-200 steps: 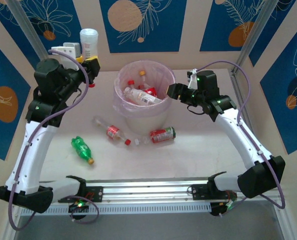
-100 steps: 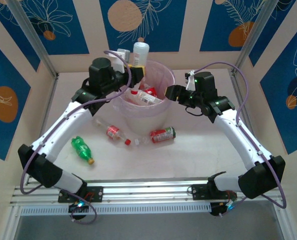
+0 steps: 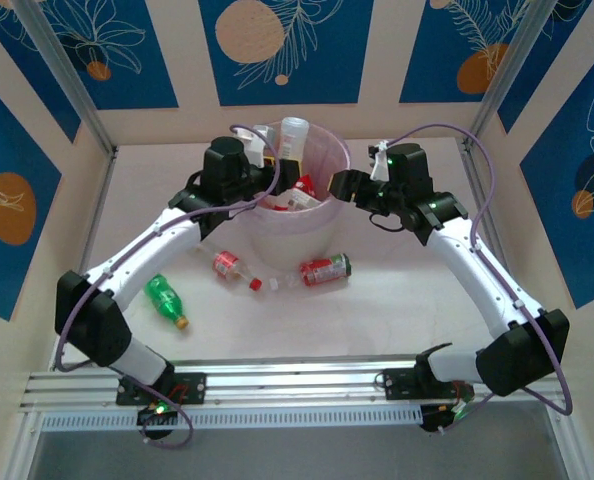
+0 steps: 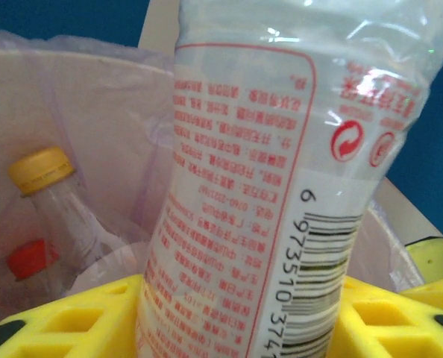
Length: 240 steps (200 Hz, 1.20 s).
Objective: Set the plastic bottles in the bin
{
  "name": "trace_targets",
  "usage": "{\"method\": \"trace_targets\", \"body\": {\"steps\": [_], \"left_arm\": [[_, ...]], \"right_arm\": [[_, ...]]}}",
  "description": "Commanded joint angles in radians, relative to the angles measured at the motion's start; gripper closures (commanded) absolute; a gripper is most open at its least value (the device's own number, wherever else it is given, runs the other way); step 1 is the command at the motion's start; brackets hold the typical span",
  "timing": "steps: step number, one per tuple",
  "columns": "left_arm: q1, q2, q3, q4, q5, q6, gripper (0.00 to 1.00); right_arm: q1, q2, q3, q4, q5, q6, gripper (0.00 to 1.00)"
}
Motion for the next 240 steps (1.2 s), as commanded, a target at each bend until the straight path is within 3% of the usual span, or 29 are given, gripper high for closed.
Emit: {"method": "trace_targets", "body": {"steps": [1,45,67,96,121,151,197,240], "left_arm": [[-0.006,0.022,-0.008,-0.005,0.018,0.012,0.4],[-0.006,0.029,0.055,-0.019,0.016,0.045,0.21],[-0.005,0.04,0.093,-0.032,-0.006,0.069,0.18],[-0.006,0.087,0.141,-0.048,-0.018,0.084,0.22],[-0.01,0.136,0.149,-0.051,0.015,0.064,0.36],[-0.034,0.157,0.108,-0.02,0.027,0.042,0.43],[-0.051,0.187,0.11,-0.038,0.007,0.051,0.43],[-0.049,0.157,0.164,-0.081,-0.021,0.093,0.35]], "right_arm": [[0.008,0.019,0.022,-0.01,0.008,-0.002,0.36],[0.008,0.021,0.021,-0.012,0.016,-0.007,0.36],[0.008,0.023,0.024,-0.01,0.016,-0.008,0.36],[0.01,0.025,0.022,-0.009,0.011,-0.007,0.36],[0.009,0.022,0.021,-0.009,0.014,-0.007,0.36],[0.012,0.019,0.023,-0.009,0.016,-0.007,0.36],[0.013,0.026,0.03,-0.01,0.016,-0.008,0.36],[0.013,0.025,0.033,-0.012,0.019,-0.009,0.36]]}}
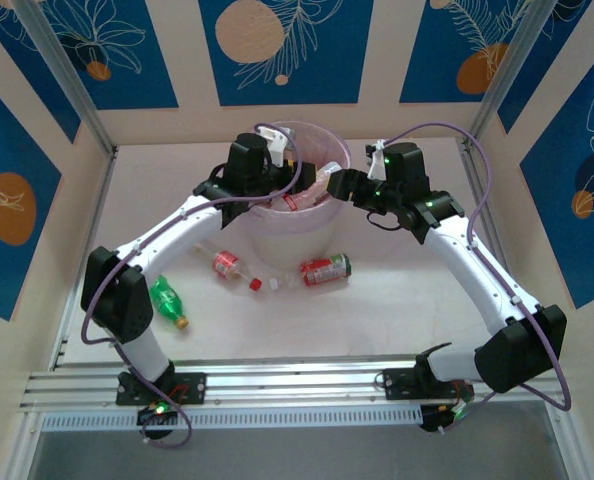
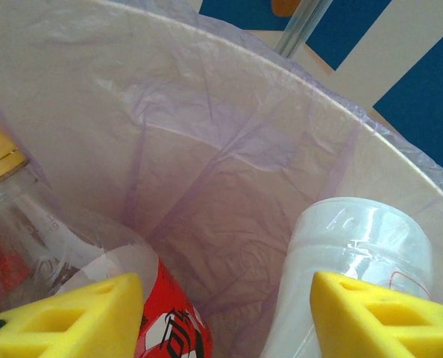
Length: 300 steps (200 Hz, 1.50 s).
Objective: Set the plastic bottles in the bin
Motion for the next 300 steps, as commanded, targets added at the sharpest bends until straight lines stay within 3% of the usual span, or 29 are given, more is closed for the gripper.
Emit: {"method": "trace_targets", "body": {"steps": [1,87,103,124,153,189,232,250,277,300], "left_arm": [[-0.02,-0.009,0.05,-0.051,-0.012,0.038,0.35],[0.022,-0.19,0.203,-0.435,-0.242,0.182,0.19],[0.094,-0.262,0.134,-0.489,-0.181,0.148,0.17],[0.262,-0.375,-0.003,-0.553,-0.065,0.061,0.15],[0.44,-0.541,-0.216,-0.672,-0.087,0.011,0.14],[0.483,-0.683,-0.489,-0.781,-0.121,-0.084,0.14],[0.521,-0.743,-0.627,-0.908,-0.203,-0.204,0.14],[0.568,-0.779,-0.689,-0.894,-0.244,-0.256,0.11],[0.662,-0.831,-0.809,-0.784,-0.162,-0.348,0.11],[0.691,-0.827,-0.865,-0.761,-0.213,-0.367,0.07]], "right_arm": [[0.006,0.011,0.029,-0.028,0.012,-0.009,0.36],[0.006,0.011,0.032,-0.026,0.009,-0.019,0.36],[0.005,0.012,0.03,-0.02,0.005,-0.023,0.36],[0.005,0.012,0.035,-0.02,-0.007,-0.032,0.36],[0.006,0.002,0.034,-0.033,-0.006,-0.042,0.35],[-0.006,-0.011,0.015,-0.016,-0.025,-0.053,0.35],[-0.017,-0.01,0.012,-0.02,-0.047,-0.067,0.35],[-0.021,-0.011,0.004,-0.012,-0.051,-0.069,0.35],[-0.033,-0.008,-0.011,0.008,-0.067,-0.062,0.35],[-0.039,-0.002,-0.007,0.008,-0.073,-0.069,0.35]]}}
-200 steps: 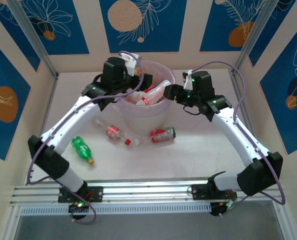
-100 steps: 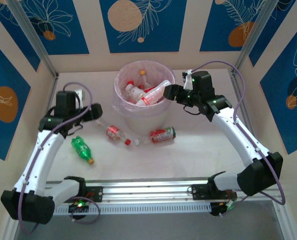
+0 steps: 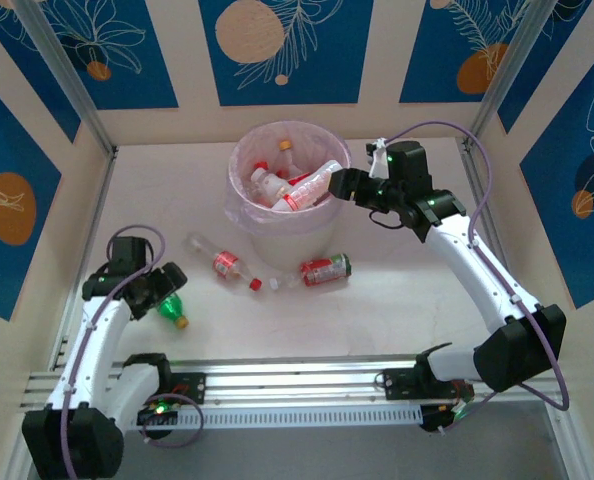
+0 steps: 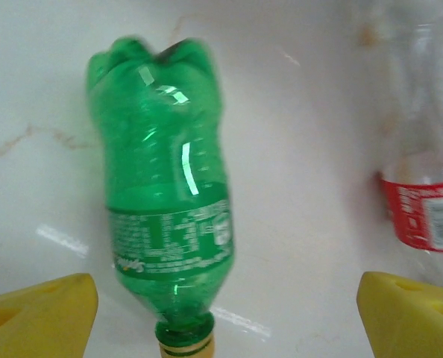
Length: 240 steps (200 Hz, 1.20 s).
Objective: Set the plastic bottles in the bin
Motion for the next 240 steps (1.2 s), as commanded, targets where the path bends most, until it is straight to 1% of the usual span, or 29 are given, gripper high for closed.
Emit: {"method": "trace_targets", "body": {"steps": [1,15,55,91,126,162,191,207,240], "left_arm": [[0.031,-0.002,-0.054,0.047,-0.03,-0.072,0.07],[0.037,-0.002,-0.085,0.068,-0.03,-0.078,0.05],[0.036,0.021,-0.137,0.118,-0.068,-0.11,0.03],[0.037,0.049,-0.22,0.214,-0.026,-0.156,0.05],[0.037,0.086,-0.241,0.266,-0.022,-0.157,0.1],[0.037,0.103,-0.246,0.283,-0.022,-0.152,0.21],[0.036,0.067,-0.229,0.255,-0.023,-0.142,0.25],[0.037,0.036,-0.209,0.231,-0.023,-0.123,0.25],[0.037,-0.008,-0.113,0.17,-0.006,-0.082,0.29]], "right_arm": [[-0.01,-0.005,-0.011,0.003,-0.029,-0.024,0.35],[-0.012,0.0,-0.002,-0.004,-0.031,-0.03,0.35],[-0.014,0.015,0.011,-0.002,-0.036,-0.032,0.35],[-0.016,0.017,0.003,0.005,-0.035,-0.027,0.35],[-0.016,0.021,0.002,0.005,-0.032,-0.026,0.35],[-0.016,0.019,-0.004,0.005,-0.025,-0.025,0.35],[-0.014,0.023,-0.009,0.008,-0.028,-0.022,0.35],[-0.013,0.023,-0.011,0.005,-0.027,-0.021,0.35],[-0.015,0.011,-0.019,0.001,-0.02,-0.017,0.35]]}}
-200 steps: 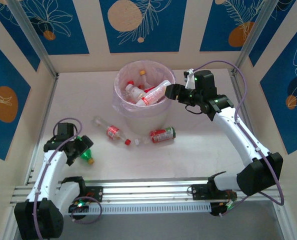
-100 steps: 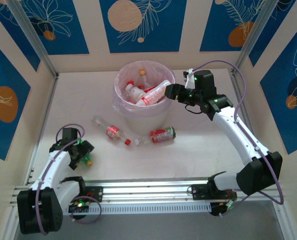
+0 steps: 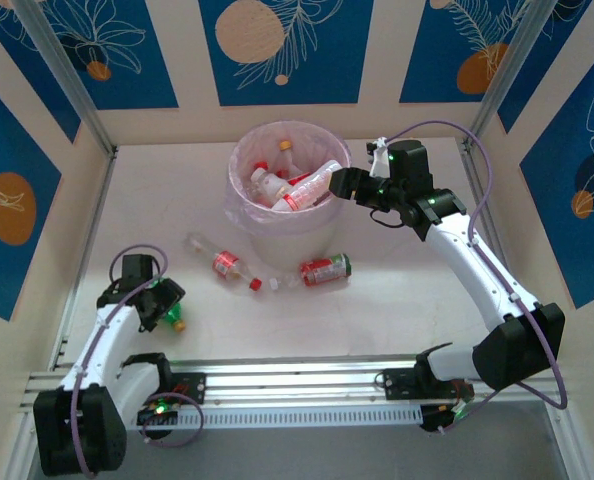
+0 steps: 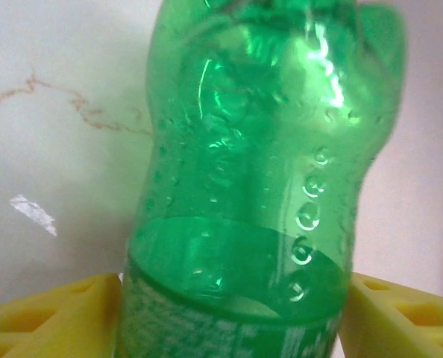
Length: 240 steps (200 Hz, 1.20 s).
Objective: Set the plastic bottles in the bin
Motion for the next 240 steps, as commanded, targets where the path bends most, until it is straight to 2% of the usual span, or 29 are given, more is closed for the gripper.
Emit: {"method": "trace_targets", "body": {"steps": [1,39,87,122,141,165,195,206,240], "left_arm": [[0.009,-0.033,0.095,-0.061,0.017,0.043,0.3],[0.009,-0.059,0.241,-0.109,0.03,0.092,0.36],[-0.013,-0.024,0.445,-0.106,0.153,0.138,0.41],[-0.068,0.018,0.671,-0.138,0.161,0.186,0.46],[-0.102,0.038,0.753,-0.217,0.123,0.22,0.41],[-0.105,0.014,0.62,-0.237,0.125,0.225,0.23],[-0.105,0.008,0.374,-0.152,0.157,0.205,0.03],[-0.105,0.004,0.3,-0.106,0.168,0.18,0.0],[-0.107,0.014,0.157,-0.017,0.151,0.144,0.0]], "right_arm": [[-0.003,0.002,-0.02,-0.008,-0.001,-0.002,0.35],[0.0,-0.017,-0.03,-0.022,0.011,0.013,0.35],[0.001,-0.046,-0.056,-0.023,0.031,0.024,0.35],[0.003,-0.05,-0.052,-0.017,0.022,0.034,0.35],[0.005,-0.053,-0.052,-0.012,0.024,0.036,0.35],[0.007,-0.061,-0.065,-0.008,0.032,0.04,0.35],[0.008,-0.058,-0.063,-0.009,0.031,0.035,0.35],[0.007,-0.056,-0.06,-0.013,0.031,0.03,0.35],[0.007,-0.051,-0.062,-0.013,0.031,0.027,0.35]]}}
